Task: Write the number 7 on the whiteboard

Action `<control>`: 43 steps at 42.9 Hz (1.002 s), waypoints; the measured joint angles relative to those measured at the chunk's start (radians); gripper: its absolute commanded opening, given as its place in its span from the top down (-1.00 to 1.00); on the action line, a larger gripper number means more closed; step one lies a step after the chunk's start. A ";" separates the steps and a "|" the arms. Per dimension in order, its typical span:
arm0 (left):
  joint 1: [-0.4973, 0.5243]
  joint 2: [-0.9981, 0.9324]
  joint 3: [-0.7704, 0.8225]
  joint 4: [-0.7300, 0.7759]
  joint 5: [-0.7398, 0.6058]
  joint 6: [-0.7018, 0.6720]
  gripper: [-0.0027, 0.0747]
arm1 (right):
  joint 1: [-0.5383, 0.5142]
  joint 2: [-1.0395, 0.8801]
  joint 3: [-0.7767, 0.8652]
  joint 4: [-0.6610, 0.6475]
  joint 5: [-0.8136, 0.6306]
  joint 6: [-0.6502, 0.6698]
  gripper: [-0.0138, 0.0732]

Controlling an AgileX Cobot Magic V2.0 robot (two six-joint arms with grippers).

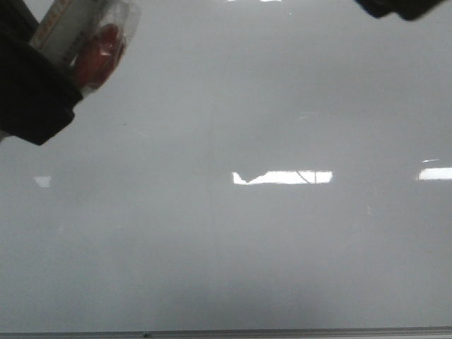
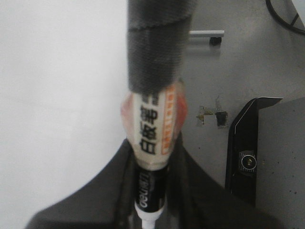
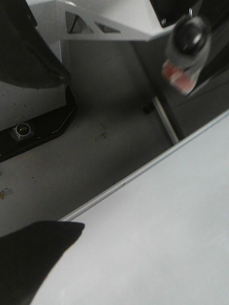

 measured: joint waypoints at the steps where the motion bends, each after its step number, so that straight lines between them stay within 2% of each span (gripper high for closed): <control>1: 0.000 0.000 0.000 0.000 0.000 0.000 0.98 | 0.014 0.015 -0.011 0.011 0.000 -0.013 -0.68; 14: 0.000 -0.002 0.000 0.000 -0.002 0.000 0.98 | 0.181 0.218 -0.159 0.061 -0.017 -0.096 -0.68; 22: 0.000 -0.004 0.000 0.000 -0.006 0.000 0.98 | 0.215 0.275 -0.180 0.065 -0.058 -0.106 -0.67; 24: 0.000 -0.004 0.000 0.000 -0.010 0.000 0.98 | 0.216 0.279 -0.180 0.067 -0.062 -0.106 -0.60; 26: 0.000 -0.004 0.000 0.000 -0.015 0.000 0.98 | 0.216 0.282 -0.180 0.069 -0.069 -0.107 -0.50; 38: -0.002 -0.004 0.000 -0.004 -0.030 -0.007 0.96 | 0.216 0.282 -0.183 0.076 -0.077 -0.111 0.45; 42: -0.002 -0.004 0.000 -0.007 -0.039 -0.064 0.75 | 0.216 0.282 -0.184 0.068 -0.082 -0.113 0.71; 43: -0.002 -0.004 0.000 -0.007 -0.043 -0.069 0.63 | 0.216 0.282 -0.184 0.068 -0.081 -0.113 0.76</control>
